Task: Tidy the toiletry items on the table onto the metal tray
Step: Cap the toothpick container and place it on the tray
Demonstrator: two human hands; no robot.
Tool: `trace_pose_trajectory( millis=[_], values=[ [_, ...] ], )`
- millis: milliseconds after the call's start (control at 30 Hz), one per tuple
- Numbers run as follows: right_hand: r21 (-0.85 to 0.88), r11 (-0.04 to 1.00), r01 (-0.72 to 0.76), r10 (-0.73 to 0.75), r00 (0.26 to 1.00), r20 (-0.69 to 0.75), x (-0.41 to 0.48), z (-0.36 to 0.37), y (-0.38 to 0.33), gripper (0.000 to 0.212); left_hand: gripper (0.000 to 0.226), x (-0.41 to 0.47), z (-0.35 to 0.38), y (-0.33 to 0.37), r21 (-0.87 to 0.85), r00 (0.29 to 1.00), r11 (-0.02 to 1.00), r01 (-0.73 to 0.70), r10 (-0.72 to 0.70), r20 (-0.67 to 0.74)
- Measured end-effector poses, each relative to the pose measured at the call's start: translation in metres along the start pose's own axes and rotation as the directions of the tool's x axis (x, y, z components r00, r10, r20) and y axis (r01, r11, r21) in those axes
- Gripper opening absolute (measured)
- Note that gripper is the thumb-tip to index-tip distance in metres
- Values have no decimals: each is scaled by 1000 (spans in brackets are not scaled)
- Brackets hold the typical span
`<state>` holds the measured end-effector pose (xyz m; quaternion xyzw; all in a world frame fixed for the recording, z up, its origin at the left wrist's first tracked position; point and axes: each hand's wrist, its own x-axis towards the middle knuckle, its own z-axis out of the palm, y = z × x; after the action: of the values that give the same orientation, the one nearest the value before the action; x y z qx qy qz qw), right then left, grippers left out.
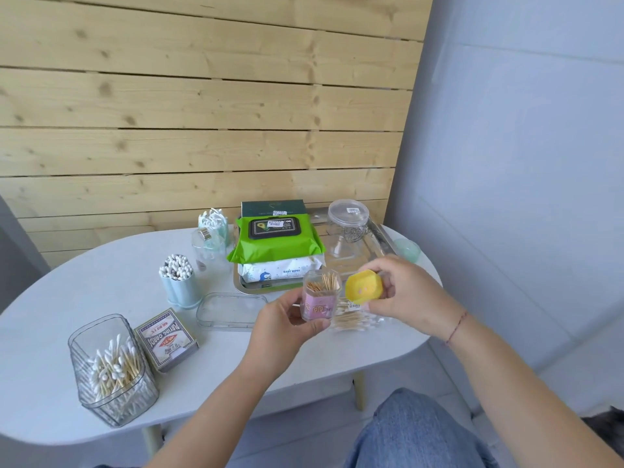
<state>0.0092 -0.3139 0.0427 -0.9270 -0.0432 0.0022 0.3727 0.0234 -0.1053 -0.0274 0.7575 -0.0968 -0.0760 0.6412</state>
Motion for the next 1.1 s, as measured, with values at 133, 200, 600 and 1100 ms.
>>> trace_pose_trajectory(
  millis=[133,200,600,1100],
  values=[
    [-49,983,175,-170,981,96,4,-10,-35,42,29,-4,-2,1,23,1000,1000,0,0,18],
    [-51,979,195,-187,973,135,9,-9,-47,42,28,-5,-2,2,37,1000,999,-4,2,30],
    [-229,933,280,-213,937,277,31,-1,-73,53,24,-5,-9,11,61,1000,998,-11,13,-23],
    [80,983,163,-181,915,361,38,-7,-72,51,33,-12,-5,18,-200,999,979,27,-33,-26]
  ],
)
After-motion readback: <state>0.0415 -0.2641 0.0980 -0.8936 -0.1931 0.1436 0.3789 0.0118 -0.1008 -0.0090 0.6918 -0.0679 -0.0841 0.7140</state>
